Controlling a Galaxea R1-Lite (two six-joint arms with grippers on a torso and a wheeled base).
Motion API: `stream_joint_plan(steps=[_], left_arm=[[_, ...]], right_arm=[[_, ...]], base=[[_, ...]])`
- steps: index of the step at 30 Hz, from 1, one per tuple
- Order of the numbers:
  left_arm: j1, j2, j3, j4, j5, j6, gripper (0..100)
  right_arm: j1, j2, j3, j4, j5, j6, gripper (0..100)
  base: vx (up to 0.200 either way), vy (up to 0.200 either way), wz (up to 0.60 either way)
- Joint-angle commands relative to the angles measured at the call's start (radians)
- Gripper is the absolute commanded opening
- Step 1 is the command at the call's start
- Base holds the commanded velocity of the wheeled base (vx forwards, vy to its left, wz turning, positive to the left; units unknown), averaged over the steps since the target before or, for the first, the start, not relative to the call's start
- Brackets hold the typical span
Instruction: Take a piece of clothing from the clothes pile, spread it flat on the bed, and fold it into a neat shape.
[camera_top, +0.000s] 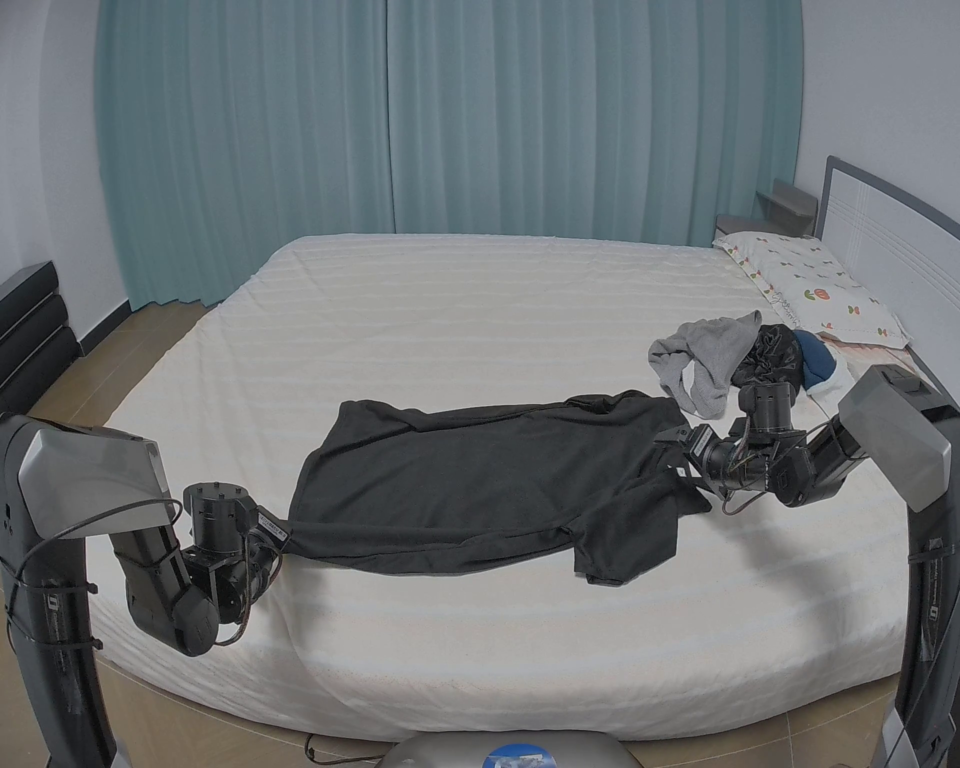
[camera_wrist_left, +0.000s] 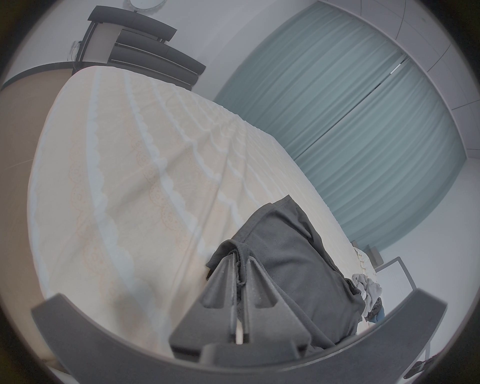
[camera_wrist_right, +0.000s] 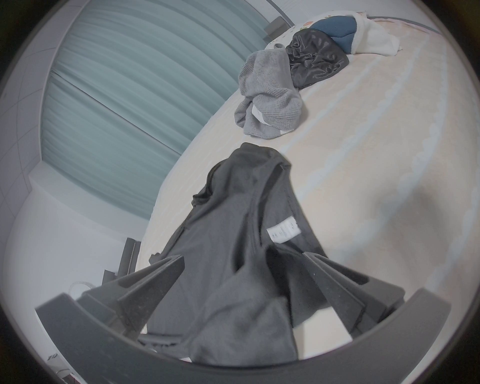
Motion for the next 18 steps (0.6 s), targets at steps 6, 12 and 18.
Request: stream_joint_plan(steps=[6, 12, 18], left_arm=[[-0.005, -0.023, 0.029, 0.004, 0.001, 0.009, 0], [-0.006, -0.026, 0.033, 0.007, 0.001, 0.012, 0], [-0.006, -0.026, 0.033, 0.009, 0.001, 0.012, 0]], right_arm=[[-0.006, -0.189, 0.325, -0.005, 0.124, -0.134, 100], [0.044, -0.184, 0.399, -0.007, 0.125, -0.145, 100], [0.066, -0.177, 0.402, -0.007, 0.124, -0.149, 100]], base=[[0.000, 0.000, 0.00], [0.000, 0.000, 0.00], [0.000, 0.000, 0.00]])
